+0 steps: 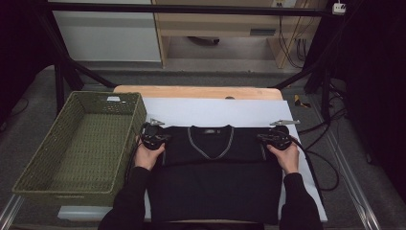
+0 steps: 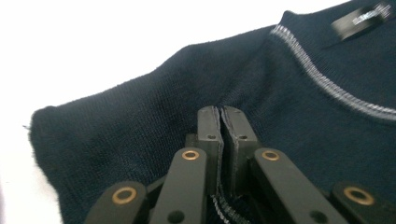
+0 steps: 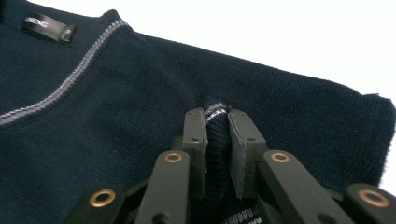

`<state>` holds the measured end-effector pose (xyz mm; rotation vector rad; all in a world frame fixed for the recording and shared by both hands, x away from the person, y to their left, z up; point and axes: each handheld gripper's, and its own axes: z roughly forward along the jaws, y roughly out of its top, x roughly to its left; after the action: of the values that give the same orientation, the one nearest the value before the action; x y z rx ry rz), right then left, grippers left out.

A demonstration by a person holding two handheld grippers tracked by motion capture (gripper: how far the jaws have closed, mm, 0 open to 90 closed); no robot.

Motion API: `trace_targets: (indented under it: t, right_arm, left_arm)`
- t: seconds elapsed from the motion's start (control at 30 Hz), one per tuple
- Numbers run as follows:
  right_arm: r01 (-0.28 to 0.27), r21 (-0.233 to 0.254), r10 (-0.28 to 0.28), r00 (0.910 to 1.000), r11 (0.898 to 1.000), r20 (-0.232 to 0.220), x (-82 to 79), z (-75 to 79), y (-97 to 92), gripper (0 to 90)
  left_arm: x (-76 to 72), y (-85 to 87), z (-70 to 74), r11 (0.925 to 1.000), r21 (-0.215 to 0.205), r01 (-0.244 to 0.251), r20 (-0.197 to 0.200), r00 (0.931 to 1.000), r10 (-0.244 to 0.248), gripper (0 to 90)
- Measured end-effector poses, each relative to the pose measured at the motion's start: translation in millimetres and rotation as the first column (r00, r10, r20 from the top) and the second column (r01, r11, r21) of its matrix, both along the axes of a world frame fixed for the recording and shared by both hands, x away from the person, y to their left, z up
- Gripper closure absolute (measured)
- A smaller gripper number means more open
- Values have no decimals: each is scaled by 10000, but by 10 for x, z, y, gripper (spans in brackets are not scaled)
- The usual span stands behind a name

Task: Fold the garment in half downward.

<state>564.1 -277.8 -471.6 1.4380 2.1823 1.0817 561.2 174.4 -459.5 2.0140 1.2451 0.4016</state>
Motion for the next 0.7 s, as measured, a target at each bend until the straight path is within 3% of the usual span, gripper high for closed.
trace_targets:
  t: [0.2,0.37,0.7]
  right_arm:
    - [-177,414,150,9979,9990,624,-139,197,-49,799]
    - [-472,735,374,9909,9962,1295,-306,393,-47,799]
    - [-868,1113,647,9799,9900,1885,-642,564,-76,802]
  left_arm:
    - [-159,8,231,9988,-442,189,791,9967,-154,869]
    - [-328,6,398,9979,-481,442,1344,9902,-373,872]
    - [-705,95,531,9931,-787,869,1829,9805,-713,874]
